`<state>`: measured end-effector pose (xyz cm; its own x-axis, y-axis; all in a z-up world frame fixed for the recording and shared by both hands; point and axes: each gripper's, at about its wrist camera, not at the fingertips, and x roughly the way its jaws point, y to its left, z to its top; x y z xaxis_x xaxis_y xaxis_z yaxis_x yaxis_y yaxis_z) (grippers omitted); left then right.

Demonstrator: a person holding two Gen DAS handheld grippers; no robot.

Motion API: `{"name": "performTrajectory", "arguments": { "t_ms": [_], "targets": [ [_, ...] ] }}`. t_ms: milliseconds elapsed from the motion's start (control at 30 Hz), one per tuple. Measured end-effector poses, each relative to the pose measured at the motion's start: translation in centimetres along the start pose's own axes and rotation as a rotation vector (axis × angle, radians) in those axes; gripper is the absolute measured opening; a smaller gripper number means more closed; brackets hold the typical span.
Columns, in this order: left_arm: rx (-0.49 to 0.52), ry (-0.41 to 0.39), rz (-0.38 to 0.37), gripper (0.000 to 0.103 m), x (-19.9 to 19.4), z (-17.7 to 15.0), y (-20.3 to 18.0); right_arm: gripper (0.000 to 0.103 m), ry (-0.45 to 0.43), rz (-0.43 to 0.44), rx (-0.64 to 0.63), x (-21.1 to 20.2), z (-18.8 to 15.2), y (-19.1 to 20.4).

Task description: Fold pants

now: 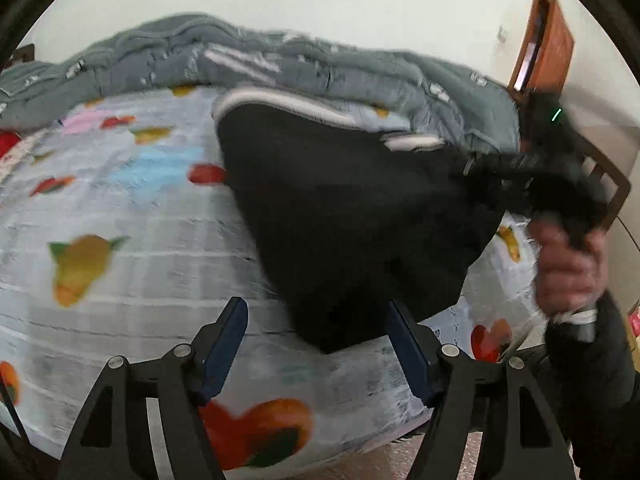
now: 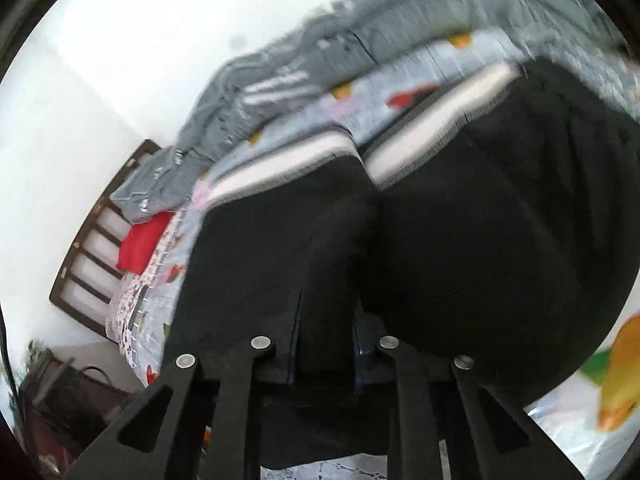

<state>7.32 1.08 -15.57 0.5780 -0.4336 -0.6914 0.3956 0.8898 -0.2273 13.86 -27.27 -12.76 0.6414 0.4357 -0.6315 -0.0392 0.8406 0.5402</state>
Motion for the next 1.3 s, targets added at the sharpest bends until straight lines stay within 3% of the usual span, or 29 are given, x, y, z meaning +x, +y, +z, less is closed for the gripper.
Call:
{"name": "performTrajectory", "arguments": {
  "t_ms": [100, 200, 267, 333, 467, 533, 567, 700, 833, 933, 1033, 1167, 1233, 1300],
  "targets": [
    [-0.037, 0.045, 0.076, 0.069, 2.8, -0.1, -1.2, 0.017, -0.049, -0.015, -0.095, -1.9, 1.3, 1.7],
    [0.017, 0.0, 0.154, 0.069, 3.4, -0.1, -2.7, 0.016, -0.157, -0.092, -0.26, -5.4, 2.8, 3.5],
    [0.045, 0.002, 0.116, 0.069, 3.3, -0.1, -3.3, 0.016, -0.274, -0.146, -0.305, -8.8, 3.6, 2.9],
    [0.053, -0.009, 0.079, 0.074, 3.1, 0.0, -3.7, 0.017, -0.335, -0.182, -0.254, -11.7, 4.4, 0.1],
    [0.084, 0.002, 0.083, 0.076, 4.0, 0.2, -4.9, 0.018, -0.226, -0.319, -0.096, -10.5, 3.8, -8.0],
    [0.109, 0.004, 0.104, 0.076, 4.1, 0.1, -5.2, 0.023, -0.144, -0.399, -0.09, -8.1, 2.3, -10.5],
    [0.112, 0.007, 0.104, 0.076, 4.0, 0.1, -5.1, 0.025, -0.145, -0.397, -0.092, -7.9, 1.6, -10.9],
    [0.075, 0.0, 0.047, 0.076, 2.6, 0.1, -3.5, 0.04, -0.173, -0.429, -0.087, -9.4, 1.5, -10.4],
    [0.051, -0.036, -0.014, 0.075, 0.5, 0.3, -3.2, 0.04, -0.238, -0.502, -0.153, -10.5, 2.0, -8.8],
    [0.041, -0.083, -0.049, 0.074, -0.9, 1.1, -3.4, 0.04, -0.175, -0.525, -0.184, -8.7, 1.8, -8.8],
    [0.037, -0.096, -0.05, 0.074, -0.8, 2.4, -3.8, 0.041, -0.145, -0.521, -0.159, -7.6, 0.6, -10.2],
    [0.066, -0.053, 0.013, 0.074, 2.2, 3.4, -4.8, 0.046, -0.1, -0.574, -0.155, -7.7, 0.7, -9.6],
    [0.07, 0.017, 0.079, 0.076, 4.7, 3.0, -5.0, 0.046, -0.109, -0.586, -0.186, -8.3, 0.9, -8.9],
    [0.055, 0.023, 0.054, 0.076, 5.8, 2.5, -4.7, 0.05, -0.147, -0.58, -0.174, -9.3, 1.4, -8.8]
  ]
}}
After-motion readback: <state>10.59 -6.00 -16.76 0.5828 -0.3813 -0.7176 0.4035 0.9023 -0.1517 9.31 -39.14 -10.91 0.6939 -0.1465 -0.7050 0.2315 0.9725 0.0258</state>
